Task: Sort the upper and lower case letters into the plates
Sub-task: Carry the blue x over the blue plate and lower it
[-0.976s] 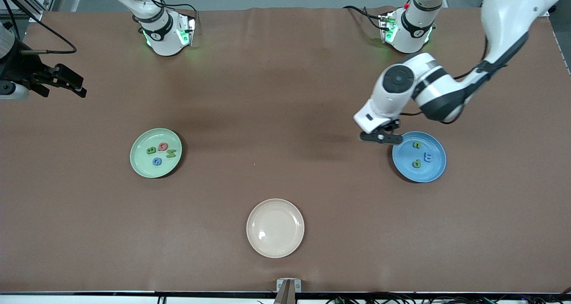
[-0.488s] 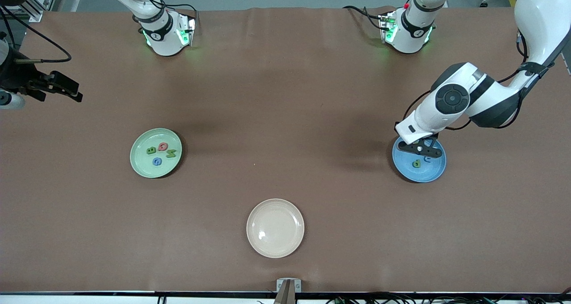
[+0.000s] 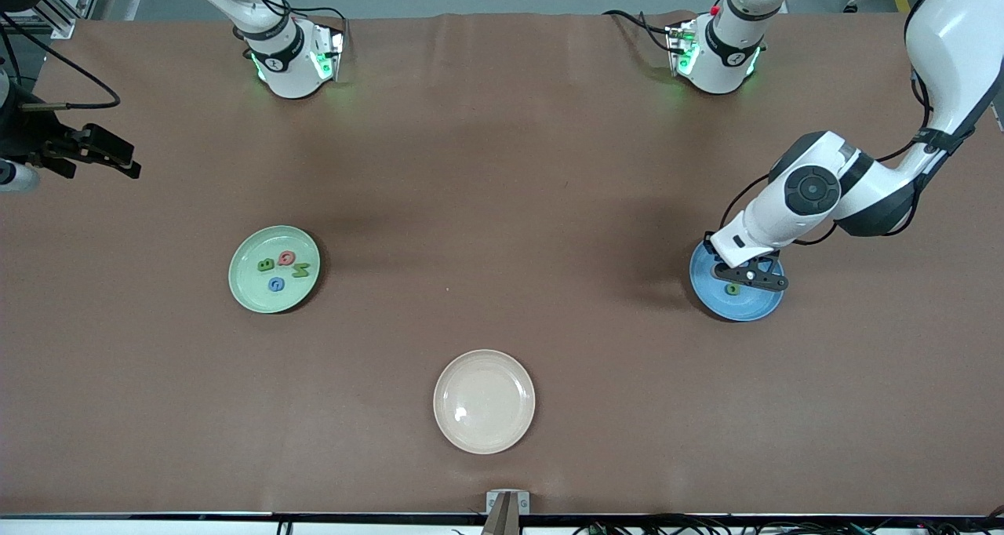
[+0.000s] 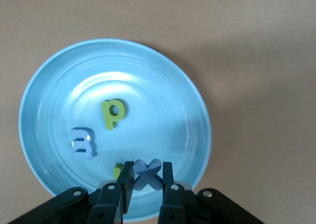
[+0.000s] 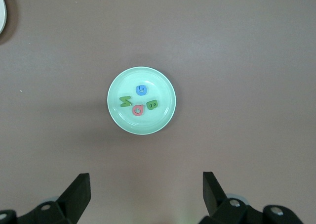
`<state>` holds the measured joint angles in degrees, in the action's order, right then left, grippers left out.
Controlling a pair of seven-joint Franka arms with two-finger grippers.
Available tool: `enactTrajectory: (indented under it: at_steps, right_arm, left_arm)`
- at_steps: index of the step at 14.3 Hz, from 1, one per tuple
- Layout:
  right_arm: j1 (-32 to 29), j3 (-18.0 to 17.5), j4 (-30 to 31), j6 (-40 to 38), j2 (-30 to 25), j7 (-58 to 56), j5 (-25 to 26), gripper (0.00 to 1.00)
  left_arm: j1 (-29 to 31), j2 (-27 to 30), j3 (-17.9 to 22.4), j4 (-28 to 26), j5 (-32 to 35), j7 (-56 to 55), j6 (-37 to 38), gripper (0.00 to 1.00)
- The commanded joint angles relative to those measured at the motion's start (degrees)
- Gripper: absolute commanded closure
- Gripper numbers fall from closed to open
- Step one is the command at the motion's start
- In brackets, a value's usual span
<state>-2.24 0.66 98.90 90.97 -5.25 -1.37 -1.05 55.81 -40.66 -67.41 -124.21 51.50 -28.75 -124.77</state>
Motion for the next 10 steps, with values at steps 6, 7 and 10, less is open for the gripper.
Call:
enactTrajectory:
  at_steps: [6,7,10]
  right_arm:
    - [-1.09,-0.66,-0.47,-1.06,-0.11,-0.92,-0.79,0.0]
    - [-1.18,-0.66,-0.47,-1.15,-0.11,-0.74,-0.79,0.0]
    - [-1.18,-0.75,-0.47,-1.5,-0.37,-0.48,-0.79,0.0]
  left_arm:
    - [-1.67,-1.53,5.61,-1.91,5.27,0.45,-7.76,0.95]
    - [-2.8,-1.53,7.1,-1.91,5.8,0.45,-9.16,0.95]
    - [-8.33,-1.53,11.94,-1.83,5.89,-0.42,-13.56,0.95]
